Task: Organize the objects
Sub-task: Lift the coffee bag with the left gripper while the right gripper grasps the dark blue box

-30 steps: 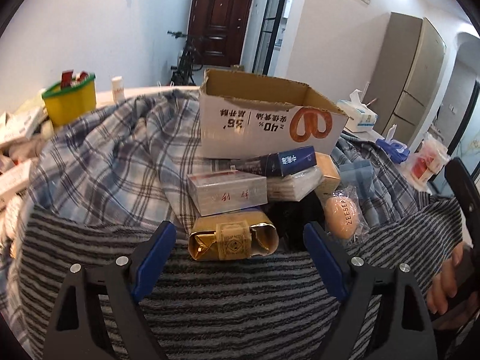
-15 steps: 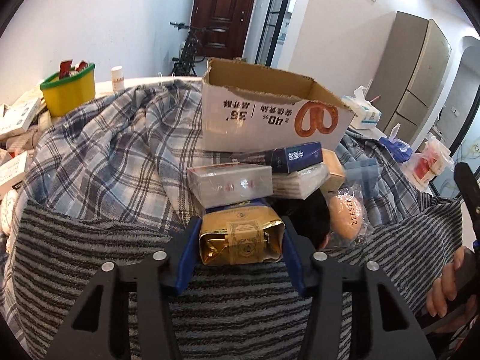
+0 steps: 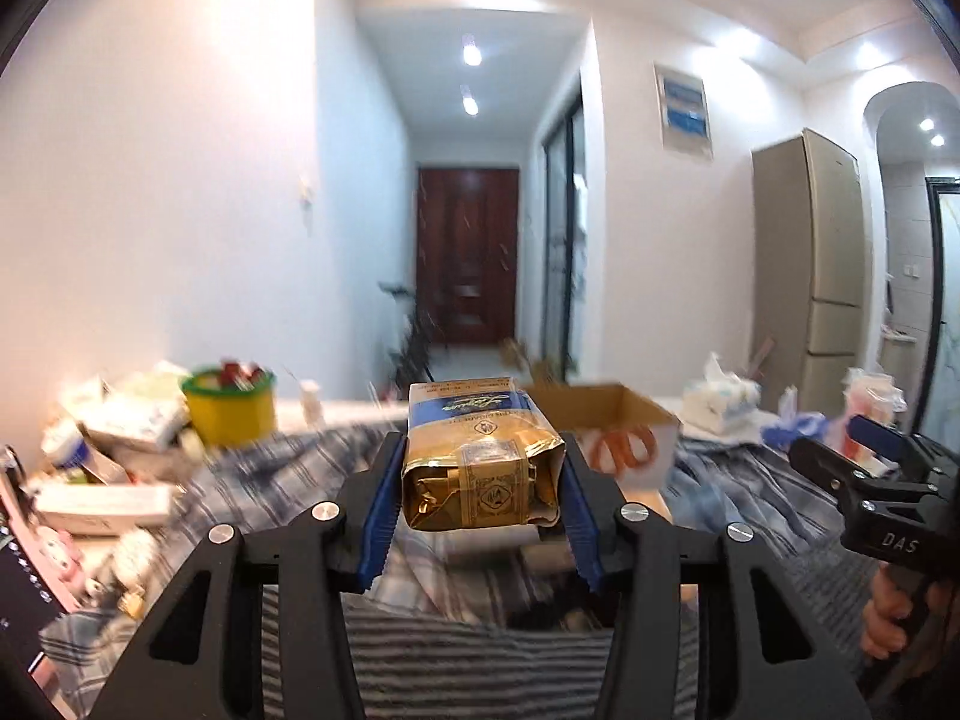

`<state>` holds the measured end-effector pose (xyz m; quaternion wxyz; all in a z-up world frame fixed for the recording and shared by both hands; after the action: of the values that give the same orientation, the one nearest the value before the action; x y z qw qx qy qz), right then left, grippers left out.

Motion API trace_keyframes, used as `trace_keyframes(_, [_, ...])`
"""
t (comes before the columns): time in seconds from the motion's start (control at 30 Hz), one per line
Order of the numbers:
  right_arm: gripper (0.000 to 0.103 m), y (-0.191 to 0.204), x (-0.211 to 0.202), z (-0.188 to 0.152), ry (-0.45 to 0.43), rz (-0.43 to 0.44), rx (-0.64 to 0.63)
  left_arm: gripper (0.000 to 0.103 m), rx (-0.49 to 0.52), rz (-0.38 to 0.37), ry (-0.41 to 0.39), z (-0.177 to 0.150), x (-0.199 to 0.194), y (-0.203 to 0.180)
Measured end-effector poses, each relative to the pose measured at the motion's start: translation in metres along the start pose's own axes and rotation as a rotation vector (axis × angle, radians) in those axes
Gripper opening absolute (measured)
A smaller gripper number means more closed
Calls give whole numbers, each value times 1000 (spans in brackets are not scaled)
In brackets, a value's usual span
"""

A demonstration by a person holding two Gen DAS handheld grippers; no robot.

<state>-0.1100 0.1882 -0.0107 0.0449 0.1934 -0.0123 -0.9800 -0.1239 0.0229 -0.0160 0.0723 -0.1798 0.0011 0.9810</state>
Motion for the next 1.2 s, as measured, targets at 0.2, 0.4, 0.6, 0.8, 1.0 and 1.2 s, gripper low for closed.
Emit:
trace_keyframes(0.2, [103,-1,3,0,12,-1,3,51,-11,18,-12,-6,3,6])
trace_keyframes(0.4, [103,-2,6,-1,25,-2,3,51,-15,21,-21,-8,0,4])
trace_keyframes(0.6, [103,4,11,-2,49,-31,-32,51,-47,31,20,-10,9,11])
trace_keyframes(0.8, [99,17,19,7,114,44,1,51,-17,67,5,2,4,18])
trace_keyframes(1.0, [95,47,37,12,155,89,-29,51,-27,36,40,-8,19,23])
trace_keyframes(1.2, [87,82,66,-3,285,201,-71,51,-95,29,120,-20,37,35])
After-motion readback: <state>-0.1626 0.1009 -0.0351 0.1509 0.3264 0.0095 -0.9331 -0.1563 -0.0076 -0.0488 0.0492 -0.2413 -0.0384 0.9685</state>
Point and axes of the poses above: each gripper's, at about its wrist camera, not at the fingertips, and x roughly the way its jaws point, y to its left, z to its top, the point moved 10 cm from there along x, roughly the way its jaws point, and after that the axes turned 10 degrees about y, right-handed, at the moved point
